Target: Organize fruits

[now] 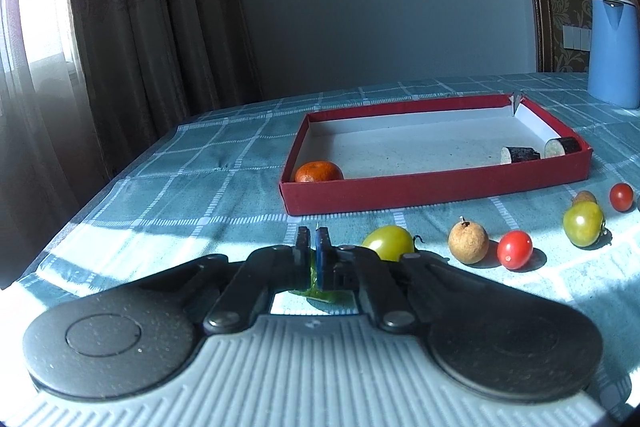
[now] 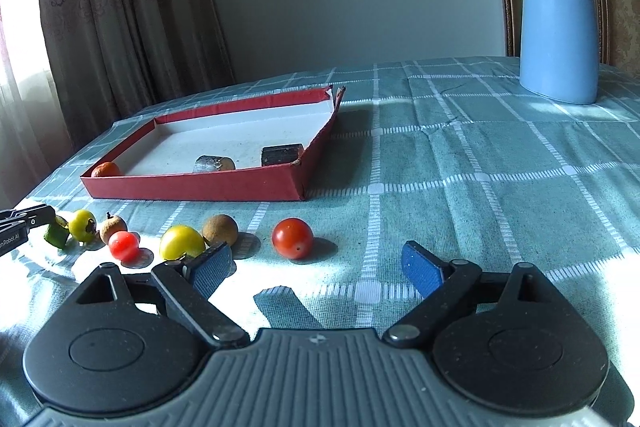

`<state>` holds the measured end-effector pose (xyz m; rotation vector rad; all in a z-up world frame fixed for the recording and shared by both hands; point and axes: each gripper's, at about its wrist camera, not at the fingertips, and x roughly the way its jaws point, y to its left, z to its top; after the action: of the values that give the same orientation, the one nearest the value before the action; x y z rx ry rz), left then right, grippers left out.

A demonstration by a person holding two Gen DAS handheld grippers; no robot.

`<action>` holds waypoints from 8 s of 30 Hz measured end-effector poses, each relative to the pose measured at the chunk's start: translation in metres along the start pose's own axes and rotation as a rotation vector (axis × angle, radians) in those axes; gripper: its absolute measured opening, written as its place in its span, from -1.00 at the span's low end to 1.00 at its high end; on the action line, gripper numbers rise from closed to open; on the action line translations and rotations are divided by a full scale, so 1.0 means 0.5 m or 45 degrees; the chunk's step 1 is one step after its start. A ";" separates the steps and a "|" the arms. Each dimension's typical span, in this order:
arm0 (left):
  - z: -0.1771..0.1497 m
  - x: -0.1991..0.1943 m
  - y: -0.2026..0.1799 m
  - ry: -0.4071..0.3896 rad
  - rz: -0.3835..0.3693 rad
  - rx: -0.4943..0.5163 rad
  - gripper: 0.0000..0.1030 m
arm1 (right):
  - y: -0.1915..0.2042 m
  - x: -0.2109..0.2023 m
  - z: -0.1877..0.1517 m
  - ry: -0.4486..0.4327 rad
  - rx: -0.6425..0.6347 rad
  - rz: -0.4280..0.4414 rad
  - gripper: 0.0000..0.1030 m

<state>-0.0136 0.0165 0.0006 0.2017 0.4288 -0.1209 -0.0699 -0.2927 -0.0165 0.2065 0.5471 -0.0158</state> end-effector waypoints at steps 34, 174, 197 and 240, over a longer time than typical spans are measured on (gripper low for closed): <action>0.155 0.137 -0.102 0.033 -0.095 -0.096 -0.96 | -0.033 0.000 0.000 -0.019 0.126 0.096 0.87; 0.005 0.041 0.063 0.066 0.065 -0.297 1.00 | 0.096 0.173 0.149 -0.011 -0.329 0.077 -0.37; 0.002 0.043 0.062 0.074 0.067 -0.292 1.00 | 0.084 0.167 0.138 -0.084 -0.300 0.040 0.54; 0.015 0.074 -0.045 0.150 -0.156 0.027 -0.24 | -0.068 0.016 0.031 -0.116 0.149 0.175 0.71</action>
<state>0.0190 -0.0096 -0.0124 0.2041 0.5579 -0.2349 -0.0576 -0.3286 -0.0144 0.3556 0.4406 0.0757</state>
